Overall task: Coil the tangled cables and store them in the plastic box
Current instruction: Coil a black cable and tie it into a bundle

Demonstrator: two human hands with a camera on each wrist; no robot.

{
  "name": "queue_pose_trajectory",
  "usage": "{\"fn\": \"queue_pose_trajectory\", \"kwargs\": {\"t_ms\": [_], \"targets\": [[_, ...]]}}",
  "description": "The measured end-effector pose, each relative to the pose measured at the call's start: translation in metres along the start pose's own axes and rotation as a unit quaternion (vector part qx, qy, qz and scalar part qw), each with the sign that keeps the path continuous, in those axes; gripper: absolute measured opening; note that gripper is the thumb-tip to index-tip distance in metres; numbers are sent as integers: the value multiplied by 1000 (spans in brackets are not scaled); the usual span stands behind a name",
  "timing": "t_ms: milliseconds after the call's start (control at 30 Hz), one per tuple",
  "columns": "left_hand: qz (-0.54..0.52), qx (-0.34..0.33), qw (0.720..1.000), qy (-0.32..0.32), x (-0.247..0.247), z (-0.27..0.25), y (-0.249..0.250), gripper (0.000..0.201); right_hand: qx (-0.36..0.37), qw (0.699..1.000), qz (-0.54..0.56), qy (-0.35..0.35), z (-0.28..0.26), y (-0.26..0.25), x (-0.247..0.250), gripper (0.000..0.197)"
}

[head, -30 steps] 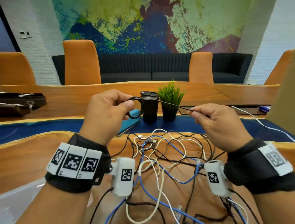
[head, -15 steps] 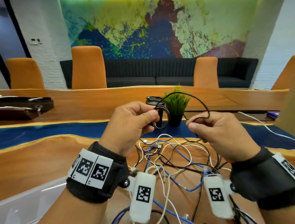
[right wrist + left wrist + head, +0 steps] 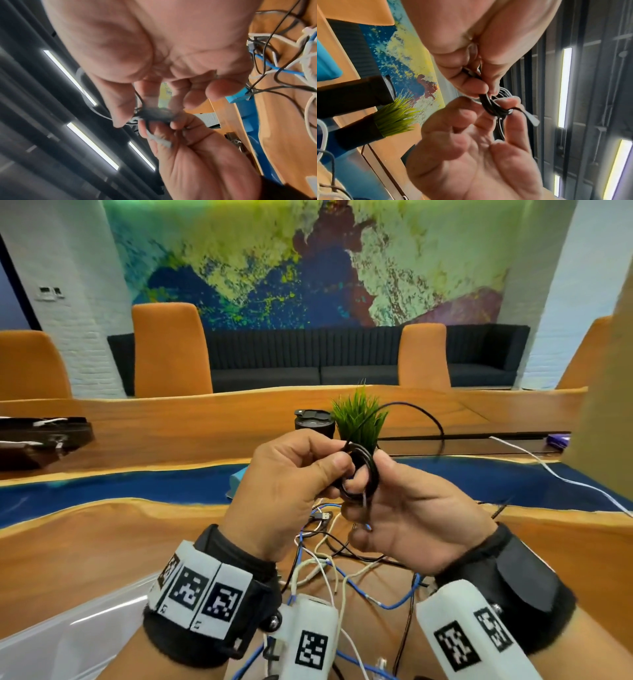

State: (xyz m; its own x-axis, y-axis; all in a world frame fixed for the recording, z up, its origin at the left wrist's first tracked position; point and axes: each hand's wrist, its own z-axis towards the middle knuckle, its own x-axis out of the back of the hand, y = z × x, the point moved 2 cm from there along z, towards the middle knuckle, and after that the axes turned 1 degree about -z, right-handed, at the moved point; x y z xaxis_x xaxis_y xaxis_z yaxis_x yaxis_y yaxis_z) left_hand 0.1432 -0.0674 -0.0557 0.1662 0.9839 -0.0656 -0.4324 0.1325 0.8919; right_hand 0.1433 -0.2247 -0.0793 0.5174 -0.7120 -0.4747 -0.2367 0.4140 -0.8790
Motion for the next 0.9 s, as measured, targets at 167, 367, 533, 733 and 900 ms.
{"fn": "queue_pose_trajectory", "kwargs": {"t_ms": [167,367,533,733,900], "targets": [[81,-80,992,46,-2,0,-2,25,16,990,-130,55,-3,-2,-8,8],[86,-73,984,139,24,8,7,20,104,919,-338,173,-6,-23,13,29],[-40,-10,985,166,51,14,20,15,136,630,-706,296,-15,-40,37,21],[-196,60,973,108,33,12,20,11,167,531,-810,185,-2,-26,37,14],[-251,108,959,79,16,9,15,7,300,601,-711,209,-5,-26,24,10]]}}
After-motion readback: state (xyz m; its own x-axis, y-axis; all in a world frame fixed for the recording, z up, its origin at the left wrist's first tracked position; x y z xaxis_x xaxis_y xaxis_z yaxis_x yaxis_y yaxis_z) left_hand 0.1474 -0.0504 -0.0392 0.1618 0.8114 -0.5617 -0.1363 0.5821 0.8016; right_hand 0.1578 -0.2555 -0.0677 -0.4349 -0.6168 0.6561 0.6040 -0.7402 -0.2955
